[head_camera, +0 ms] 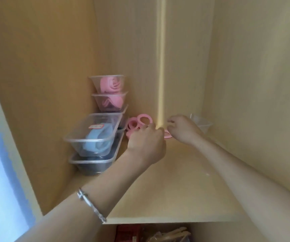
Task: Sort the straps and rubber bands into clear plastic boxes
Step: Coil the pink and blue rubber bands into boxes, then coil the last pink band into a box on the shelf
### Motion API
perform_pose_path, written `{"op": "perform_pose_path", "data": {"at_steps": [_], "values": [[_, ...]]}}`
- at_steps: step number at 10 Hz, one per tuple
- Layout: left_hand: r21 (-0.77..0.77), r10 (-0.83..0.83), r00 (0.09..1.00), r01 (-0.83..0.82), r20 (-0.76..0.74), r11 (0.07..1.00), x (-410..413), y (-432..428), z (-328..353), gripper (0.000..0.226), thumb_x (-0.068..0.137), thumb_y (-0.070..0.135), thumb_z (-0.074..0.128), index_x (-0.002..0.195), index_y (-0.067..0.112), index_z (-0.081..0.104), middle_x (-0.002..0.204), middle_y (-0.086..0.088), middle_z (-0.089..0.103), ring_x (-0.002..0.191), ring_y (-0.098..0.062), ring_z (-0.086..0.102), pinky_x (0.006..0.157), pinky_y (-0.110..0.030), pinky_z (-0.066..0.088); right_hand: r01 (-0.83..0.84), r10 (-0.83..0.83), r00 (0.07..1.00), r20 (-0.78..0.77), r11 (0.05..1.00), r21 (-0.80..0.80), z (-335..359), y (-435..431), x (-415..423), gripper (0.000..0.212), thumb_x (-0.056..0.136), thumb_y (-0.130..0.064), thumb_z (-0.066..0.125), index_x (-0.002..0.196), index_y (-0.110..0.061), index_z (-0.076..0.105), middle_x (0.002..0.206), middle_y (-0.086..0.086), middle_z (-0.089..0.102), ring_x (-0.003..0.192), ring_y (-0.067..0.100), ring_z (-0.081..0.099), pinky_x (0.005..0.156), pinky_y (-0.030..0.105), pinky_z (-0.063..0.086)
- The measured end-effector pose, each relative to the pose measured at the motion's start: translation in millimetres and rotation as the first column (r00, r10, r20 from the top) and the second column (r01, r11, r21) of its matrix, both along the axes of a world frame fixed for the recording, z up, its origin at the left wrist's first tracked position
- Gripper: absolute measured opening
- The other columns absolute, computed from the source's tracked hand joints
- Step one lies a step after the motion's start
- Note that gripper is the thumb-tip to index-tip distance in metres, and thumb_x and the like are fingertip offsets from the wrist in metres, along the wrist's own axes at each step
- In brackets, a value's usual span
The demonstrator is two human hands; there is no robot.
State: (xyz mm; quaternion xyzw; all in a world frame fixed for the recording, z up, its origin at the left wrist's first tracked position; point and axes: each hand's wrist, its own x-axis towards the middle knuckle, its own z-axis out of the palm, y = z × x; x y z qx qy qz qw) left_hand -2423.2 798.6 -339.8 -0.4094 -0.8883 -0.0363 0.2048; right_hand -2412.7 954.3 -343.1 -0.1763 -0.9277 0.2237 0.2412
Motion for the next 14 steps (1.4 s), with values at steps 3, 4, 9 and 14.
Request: {"op": "perform_pose_path", "data": {"at_steps": [3,4,9,14], "values": [[-0.129,0.077,0.964,-0.045,0.254,0.991,-48.9,42.1,-47.5,0.035,0.097,0.018,0.036,0.131,0.011,0.043,0.133,-0.010,0.047,0.118,-0.028,0.049,0.087,-0.036,0.042,0.100,-0.092,0.987,0.134,0.993,-0.060,-31.5,88.2,-2.1,0.033,0.096,-0.016,0.050,0.127,-0.010,0.057,0.128,0.015,0.055,0.113,0.029,0.054,0.083,0.029,0.042],[-0.137,0.173,0.941,-0.139,0.290,0.981,-69.4,45.7,-54.0,0.051,0.096,0.015,0.035,0.146,0.014,0.025,0.147,-0.012,0.031,0.133,-0.030,0.035,0.103,-0.044,0.036,0.122,-0.123,0.992,-0.018,0.992,-0.028,-30.6,88.3,-4.7,0.021,0.092,-0.012,0.052,0.072,-0.012,0.059,0.086,0.011,0.057,0.083,0.025,0.053,0.061,0.030,0.035],[-0.002,0.366,0.871,-0.387,0.326,0.922,-130.5,54.1,-59.7,0.035,0.101,0.024,0.043,0.131,0.009,0.050,0.133,-0.012,0.052,0.125,-0.029,0.048,0.103,-0.036,0.037,-0.331,0.396,0.918,0.014,0.786,-0.522,5.8,69.9,63.4,0.032,0.062,-0.042,0.070,0.049,-0.012,0.067,0.055,0.005,0.059,0.053,0.014,0.054,0.055,0.018,0.046],[0.092,0.235,0.848,-0.314,0.475,0.945,-140.9,83.8,-35.1,0.027,0.095,0.014,0.049,0.121,0.007,0.054,0.115,-0.014,0.061,0.104,-0.030,0.059,0.088,-0.037,0.051,-0.204,0.477,0.836,0.271,0.729,-0.654,8.7,82.9,75.1,0.036,0.066,-0.049,0.066,0.076,-0.017,0.081,0.093,0.001,0.076,0.086,0.020,0.065,0.083,0.027,0.041]]}}
